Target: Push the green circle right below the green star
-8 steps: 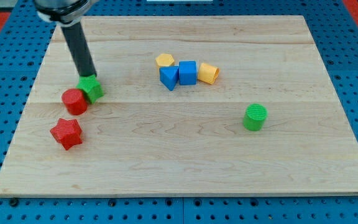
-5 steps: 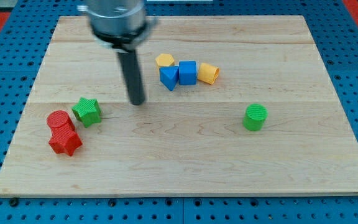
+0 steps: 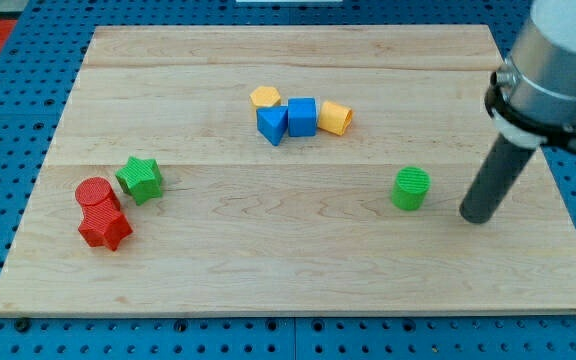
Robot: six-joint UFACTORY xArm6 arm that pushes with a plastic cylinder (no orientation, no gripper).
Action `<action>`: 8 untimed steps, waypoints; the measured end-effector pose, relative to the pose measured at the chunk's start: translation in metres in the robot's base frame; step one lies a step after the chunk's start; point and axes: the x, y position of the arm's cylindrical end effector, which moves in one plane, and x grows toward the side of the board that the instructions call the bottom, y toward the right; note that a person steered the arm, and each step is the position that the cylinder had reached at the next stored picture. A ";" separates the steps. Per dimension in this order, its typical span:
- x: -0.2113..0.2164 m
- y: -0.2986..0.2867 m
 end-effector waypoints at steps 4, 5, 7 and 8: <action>-0.032 -0.060; -0.029 -0.165; 0.002 -0.219; 0.019 -0.231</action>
